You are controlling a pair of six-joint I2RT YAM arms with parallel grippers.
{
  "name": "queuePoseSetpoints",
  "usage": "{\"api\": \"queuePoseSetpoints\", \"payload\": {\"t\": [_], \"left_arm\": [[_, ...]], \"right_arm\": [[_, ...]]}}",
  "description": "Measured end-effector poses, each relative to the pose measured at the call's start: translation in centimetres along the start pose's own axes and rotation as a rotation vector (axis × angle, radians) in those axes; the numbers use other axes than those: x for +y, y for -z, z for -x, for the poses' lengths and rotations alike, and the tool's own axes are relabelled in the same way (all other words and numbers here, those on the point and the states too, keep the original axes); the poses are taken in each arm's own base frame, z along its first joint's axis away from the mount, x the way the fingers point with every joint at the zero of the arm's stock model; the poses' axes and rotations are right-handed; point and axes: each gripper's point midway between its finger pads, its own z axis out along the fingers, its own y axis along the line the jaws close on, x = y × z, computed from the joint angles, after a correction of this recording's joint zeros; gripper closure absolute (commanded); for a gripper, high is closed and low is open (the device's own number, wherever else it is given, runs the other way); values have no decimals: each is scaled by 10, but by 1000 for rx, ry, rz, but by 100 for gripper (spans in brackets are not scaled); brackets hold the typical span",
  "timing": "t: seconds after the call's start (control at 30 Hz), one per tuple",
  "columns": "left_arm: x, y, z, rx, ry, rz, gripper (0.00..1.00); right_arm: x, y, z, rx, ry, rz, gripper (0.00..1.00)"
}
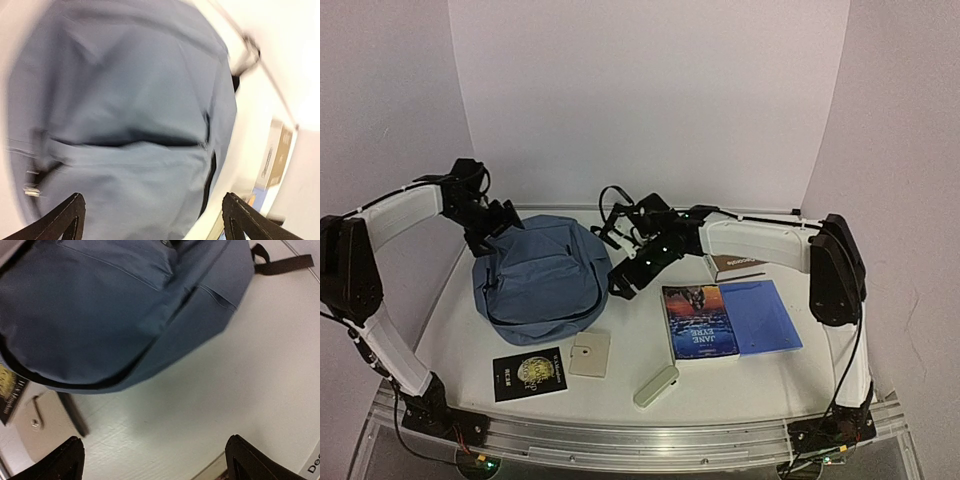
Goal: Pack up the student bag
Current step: Move the book to the center of the board.
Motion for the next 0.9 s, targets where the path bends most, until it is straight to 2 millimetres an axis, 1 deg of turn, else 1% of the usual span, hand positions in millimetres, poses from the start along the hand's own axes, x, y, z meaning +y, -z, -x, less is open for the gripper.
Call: {"api": "queuePoseSetpoints", "payload": {"t": [0.1,0.17,0.23,0.3,0.37,0.43,0.47,0.5,0.57,0.63,0.7,0.8,0.87,0.9], "left_arm": [[41,10,17,-38,90,68,9],[61,4,13,-24,116,124,12],[75,-5,3,10,128,168,16],[88,-16,-10,49,138,207,22],[100,-25,-22,84,149,236,29],[112,-32,-36,117,165,259,38],[116,-34,-41,128,169,263,42],[119,-36,-45,137,174,265,48],[122,-42,-53,154,188,252,57],[122,-48,-59,168,195,223,64],[119,-53,-64,180,204,186,68],[104,-61,-71,192,186,118,71],[88,-65,-77,203,154,76,72],[77,-67,-84,212,124,52,71]], "right_arm": [[26,3,26,-58,-30,75,2],[40,-4,35,-72,-55,115,4],[47,-16,36,-68,-79,131,5],[47,-34,27,-38,-103,128,6],[42,-54,11,8,-120,105,9],[34,-69,-4,48,-130,76,13],[30,-75,-11,66,-132,59,14],[27,-80,-16,80,-133,47,15],[19,-86,-22,92,-139,25,17],[5,-88,-22,91,-155,-1,18],[-17,-87,-19,79,-179,-34,18],[-65,-79,-14,54,-227,-111,18],[-96,-71,-11,35,-252,-163,18],[-118,-64,-9,22,-269,-204,18]]}}
